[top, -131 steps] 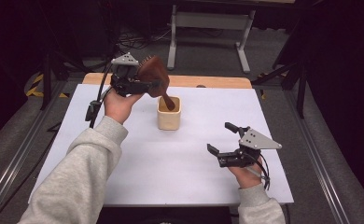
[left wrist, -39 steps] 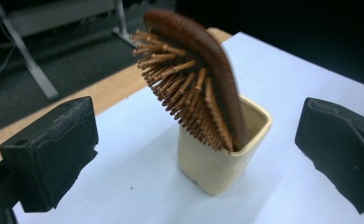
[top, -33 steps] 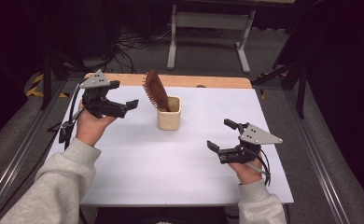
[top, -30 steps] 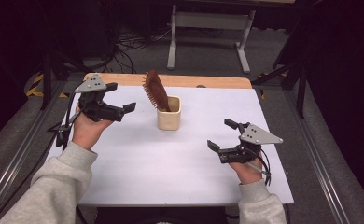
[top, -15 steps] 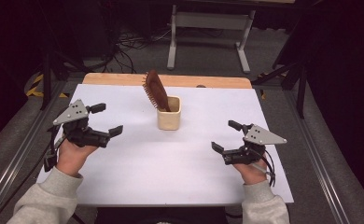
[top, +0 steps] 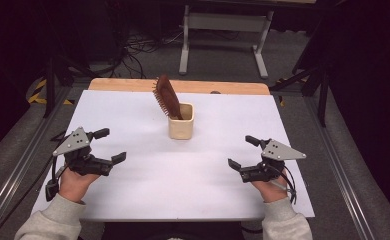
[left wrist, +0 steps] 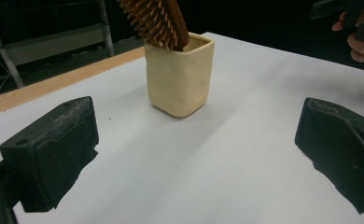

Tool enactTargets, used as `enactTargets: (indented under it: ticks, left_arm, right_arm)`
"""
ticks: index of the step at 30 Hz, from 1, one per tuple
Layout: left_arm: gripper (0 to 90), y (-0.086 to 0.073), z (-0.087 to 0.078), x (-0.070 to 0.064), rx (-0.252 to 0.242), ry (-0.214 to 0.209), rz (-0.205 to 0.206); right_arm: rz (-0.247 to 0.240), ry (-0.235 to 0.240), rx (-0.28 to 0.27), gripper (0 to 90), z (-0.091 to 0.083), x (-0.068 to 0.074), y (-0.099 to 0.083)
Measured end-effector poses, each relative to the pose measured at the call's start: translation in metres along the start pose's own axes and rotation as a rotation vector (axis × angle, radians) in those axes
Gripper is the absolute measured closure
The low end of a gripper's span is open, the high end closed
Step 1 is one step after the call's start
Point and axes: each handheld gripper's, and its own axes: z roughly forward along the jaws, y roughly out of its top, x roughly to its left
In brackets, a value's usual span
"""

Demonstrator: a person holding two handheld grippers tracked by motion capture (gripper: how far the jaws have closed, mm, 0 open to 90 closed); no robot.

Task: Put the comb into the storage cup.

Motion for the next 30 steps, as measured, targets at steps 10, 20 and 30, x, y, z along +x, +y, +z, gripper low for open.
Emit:
enactTargets:
  ticks: [10, 20, 30]
  left_arm:
    - [0.4, -0.036, 0.004, 0.001, 0.008, -0.027, -0.048]
    - [0.4, -0.055, 0.009, -0.002, 0.042, -0.029, -0.037]
    - [0.2, -0.057, 0.006, 0.002, 0.024, -0.024, -0.07]
  right_arm:
    - [0.013, 0.003, 0.019, 3.6, -0.002, 0.0, -0.015]
    - [0.027, 0.001, 0.03, 3.2, -0.002, 0.0, -0.026]
    - [0.056, -0.008, 0.035, 3.2, -0.002, 0.001, -0.039]
